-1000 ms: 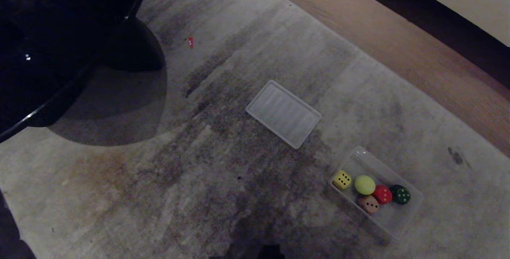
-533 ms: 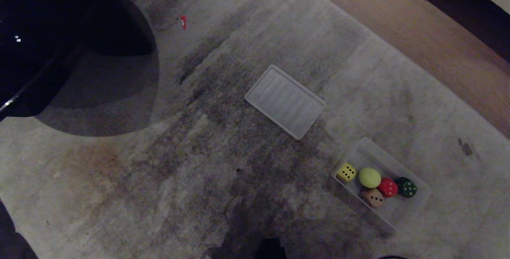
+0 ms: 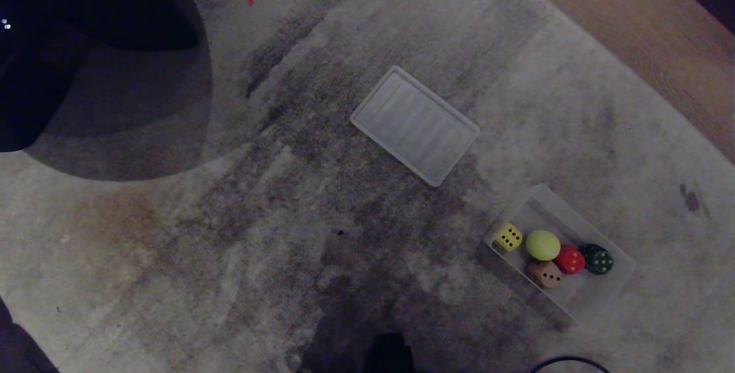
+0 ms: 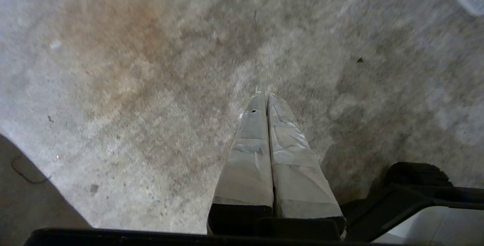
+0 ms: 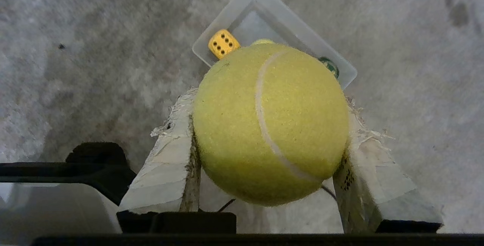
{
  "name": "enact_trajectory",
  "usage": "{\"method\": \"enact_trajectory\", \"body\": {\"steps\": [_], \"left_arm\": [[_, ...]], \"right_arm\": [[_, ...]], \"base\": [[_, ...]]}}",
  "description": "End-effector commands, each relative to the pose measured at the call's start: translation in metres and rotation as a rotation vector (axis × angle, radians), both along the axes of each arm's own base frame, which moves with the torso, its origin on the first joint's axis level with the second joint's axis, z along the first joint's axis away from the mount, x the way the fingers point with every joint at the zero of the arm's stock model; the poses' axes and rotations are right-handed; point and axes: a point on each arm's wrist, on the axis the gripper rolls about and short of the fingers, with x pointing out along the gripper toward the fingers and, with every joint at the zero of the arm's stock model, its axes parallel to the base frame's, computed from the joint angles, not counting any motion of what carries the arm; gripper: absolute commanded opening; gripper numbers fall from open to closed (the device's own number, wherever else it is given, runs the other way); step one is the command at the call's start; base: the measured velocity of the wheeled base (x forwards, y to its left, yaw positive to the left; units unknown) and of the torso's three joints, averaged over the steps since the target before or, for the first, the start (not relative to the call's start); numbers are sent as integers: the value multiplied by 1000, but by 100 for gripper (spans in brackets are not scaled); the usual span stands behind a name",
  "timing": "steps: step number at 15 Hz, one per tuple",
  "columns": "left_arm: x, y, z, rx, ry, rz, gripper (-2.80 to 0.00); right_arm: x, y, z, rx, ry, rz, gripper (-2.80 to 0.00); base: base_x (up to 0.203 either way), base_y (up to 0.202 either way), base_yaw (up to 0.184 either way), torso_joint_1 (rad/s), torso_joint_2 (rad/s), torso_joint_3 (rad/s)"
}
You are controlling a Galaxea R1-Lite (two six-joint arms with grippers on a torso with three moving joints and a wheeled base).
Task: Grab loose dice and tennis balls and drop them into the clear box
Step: Put the ball in the box
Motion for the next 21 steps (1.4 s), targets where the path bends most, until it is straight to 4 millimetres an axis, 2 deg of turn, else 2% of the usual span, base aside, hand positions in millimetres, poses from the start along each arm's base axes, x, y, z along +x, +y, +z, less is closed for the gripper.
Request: {"method": "enact_trajectory", "body": {"steps": [1, 14, 16, 18, 21], "left_arm": [[0, 0, 0, 0, 3, 1, -280], [0, 0, 0, -17, 3, 7, -280], [0, 0, 0, -28, 2, 8, -280], [0, 0, 0, -28, 2, 10, -280], [0, 0, 0, -28, 2, 10, -280]], "right_arm": [[1, 0, -3, -1, 11, 1, -280], [1, 0, -2, -1, 10, -1, -280], [-1, 0, 10, 0, 18, -14, -280], [3, 0, 32, 8, 117, -19, -280], [36, 0, 66, 71, 306, -29, -280]], "base": [[0, 0, 0, 3, 5, -200], [0, 0, 0, 1, 2, -184], [0, 0, 0, 1, 1, -20], [0, 0, 0, 0, 0, 0], [0, 0, 0, 0, 0, 0]]}}
